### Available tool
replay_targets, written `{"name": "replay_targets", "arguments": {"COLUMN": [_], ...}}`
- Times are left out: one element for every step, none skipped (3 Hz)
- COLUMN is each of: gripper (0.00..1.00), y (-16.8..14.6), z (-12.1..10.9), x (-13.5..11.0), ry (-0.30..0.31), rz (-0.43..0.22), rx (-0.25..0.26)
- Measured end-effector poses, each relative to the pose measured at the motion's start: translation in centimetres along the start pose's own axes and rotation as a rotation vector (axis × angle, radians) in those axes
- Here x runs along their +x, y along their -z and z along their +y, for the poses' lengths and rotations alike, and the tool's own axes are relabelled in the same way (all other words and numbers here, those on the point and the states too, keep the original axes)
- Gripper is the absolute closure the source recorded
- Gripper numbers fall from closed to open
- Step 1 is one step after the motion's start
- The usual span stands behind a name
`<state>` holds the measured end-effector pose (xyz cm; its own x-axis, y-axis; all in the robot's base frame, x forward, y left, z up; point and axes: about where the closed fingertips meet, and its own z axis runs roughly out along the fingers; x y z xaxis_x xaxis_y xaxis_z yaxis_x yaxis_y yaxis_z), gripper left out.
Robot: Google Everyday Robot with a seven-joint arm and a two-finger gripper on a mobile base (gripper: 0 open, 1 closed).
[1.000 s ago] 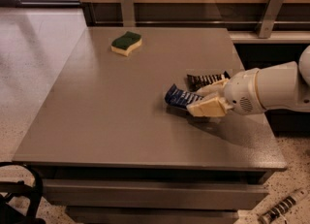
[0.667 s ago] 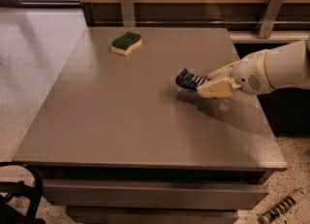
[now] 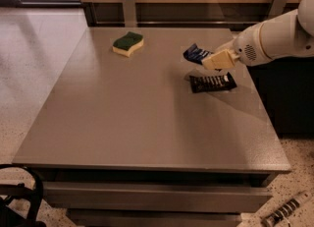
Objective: Move rxbar blueberry near sponge
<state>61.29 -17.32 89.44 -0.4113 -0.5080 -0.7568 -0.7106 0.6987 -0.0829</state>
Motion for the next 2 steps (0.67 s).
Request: {"name": "replay_targets", "arguments": {"gripper": [1.0, 1.0], "y": [-2.3, -5.4], "z": [-1.9, -2.9], "x": [-2.3, -5.2], "ry": [0.028, 0.076], "rz": [-0.048, -0.13], "rx": [0.076, 0.124]}}
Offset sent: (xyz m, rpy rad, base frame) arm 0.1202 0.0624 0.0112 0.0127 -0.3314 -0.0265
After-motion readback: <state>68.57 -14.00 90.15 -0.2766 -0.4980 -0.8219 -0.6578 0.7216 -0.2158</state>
